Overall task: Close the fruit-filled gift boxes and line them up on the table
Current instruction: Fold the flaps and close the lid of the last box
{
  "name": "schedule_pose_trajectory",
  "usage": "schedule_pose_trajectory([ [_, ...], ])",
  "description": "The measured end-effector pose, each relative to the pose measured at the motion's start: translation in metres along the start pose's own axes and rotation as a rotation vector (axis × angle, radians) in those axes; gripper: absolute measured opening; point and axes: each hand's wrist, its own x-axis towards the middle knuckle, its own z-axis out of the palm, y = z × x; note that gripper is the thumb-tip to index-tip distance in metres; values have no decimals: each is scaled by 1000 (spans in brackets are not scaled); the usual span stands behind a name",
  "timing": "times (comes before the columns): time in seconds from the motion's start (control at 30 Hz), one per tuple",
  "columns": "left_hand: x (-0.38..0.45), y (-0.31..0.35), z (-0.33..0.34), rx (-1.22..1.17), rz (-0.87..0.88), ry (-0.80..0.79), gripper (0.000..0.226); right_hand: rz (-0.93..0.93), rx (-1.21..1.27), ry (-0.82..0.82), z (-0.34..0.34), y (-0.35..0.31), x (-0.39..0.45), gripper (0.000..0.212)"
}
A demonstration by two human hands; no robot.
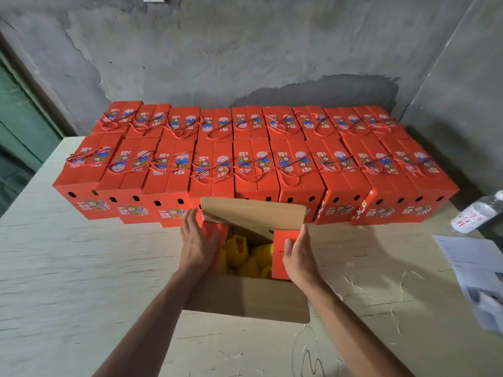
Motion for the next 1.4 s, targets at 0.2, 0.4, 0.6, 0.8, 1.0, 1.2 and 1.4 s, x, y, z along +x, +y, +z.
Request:
schedule_pose_trajectory([
  [0.2, -13, 0, 3, 113, -30, 22, 60, -85, -98, -3, -6, 0, 6, 68],
  [0.4, -35, 5, 0, 50, -30, 142, 94, -213, -124, 29, -10, -6, 9, 69],
  [0.6, -35, 9, -3, -231, -29, 216, 69, -323, -27, 274, -11, 1, 4, 42],
  [0.8, -38, 3, -7, -131, 146, 154, 39, -539, -154, 317, -11, 4, 0, 46],
  [1.0, -39, -4, -15, -35, 194, 52, 58, -537, -267, 212, -16, 3, -1, 75],
  [1.2, -38, -13, -15, -34, 212, -22, 66, -514, -237, 66, -24, 11, -2, 75],
  [1.4, -31, -17, -20, 13, 240, -33, 65, -490, -269, -42, -27, 16, 2, 80],
])
